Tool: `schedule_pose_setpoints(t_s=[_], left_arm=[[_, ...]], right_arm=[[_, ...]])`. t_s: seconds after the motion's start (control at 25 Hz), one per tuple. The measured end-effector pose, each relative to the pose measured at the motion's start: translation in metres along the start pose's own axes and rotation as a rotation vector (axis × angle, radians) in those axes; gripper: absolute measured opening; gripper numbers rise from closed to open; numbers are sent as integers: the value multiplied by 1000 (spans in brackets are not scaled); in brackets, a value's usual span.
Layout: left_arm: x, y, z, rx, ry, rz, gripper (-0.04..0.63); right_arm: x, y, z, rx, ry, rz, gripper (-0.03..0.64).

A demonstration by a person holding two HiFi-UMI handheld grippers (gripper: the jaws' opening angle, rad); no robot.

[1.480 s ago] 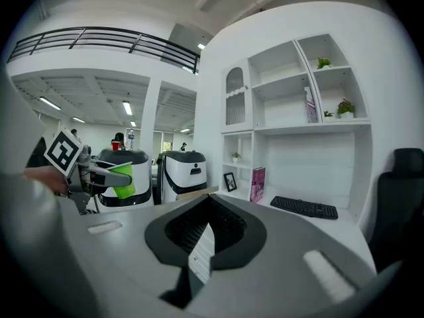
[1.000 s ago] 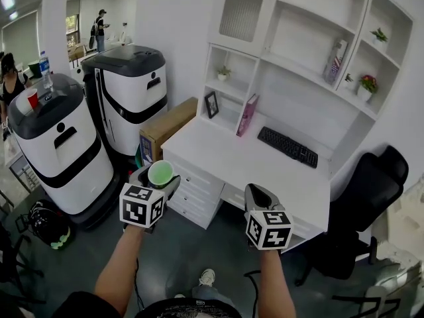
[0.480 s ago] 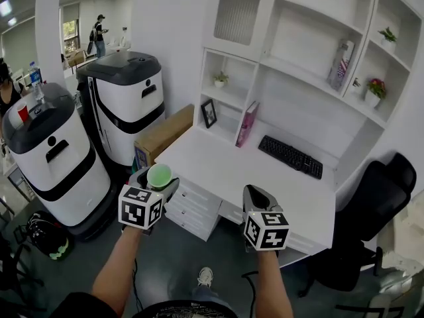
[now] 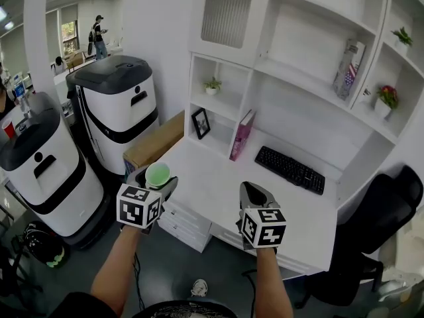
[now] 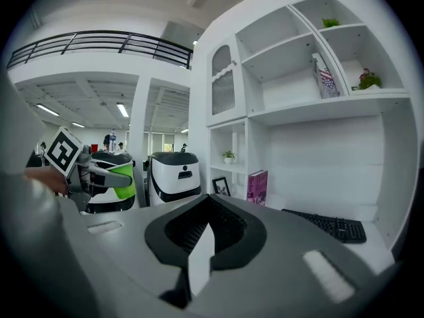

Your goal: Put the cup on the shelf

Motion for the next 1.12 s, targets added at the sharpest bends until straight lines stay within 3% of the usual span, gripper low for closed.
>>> schedule_pose_setpoints(t_s=[0.56,1.12], left_arm=[[-23,89,28,-12,2,-21,348],[-34,128,49,11,34,-36,348]], right_arm=[[-13,50,85,-29,7,-6,21],[-7,69,107,-53,38,-7,21]])
Point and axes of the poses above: the fingertips, and each gripper's own axes: y forward along the fingers, z to its right, x out of its underside, the point moved 6 cm from there along -y, backward along the fingers, and after that the axes turned 11 degrees about -x, right-handed, at the moved point
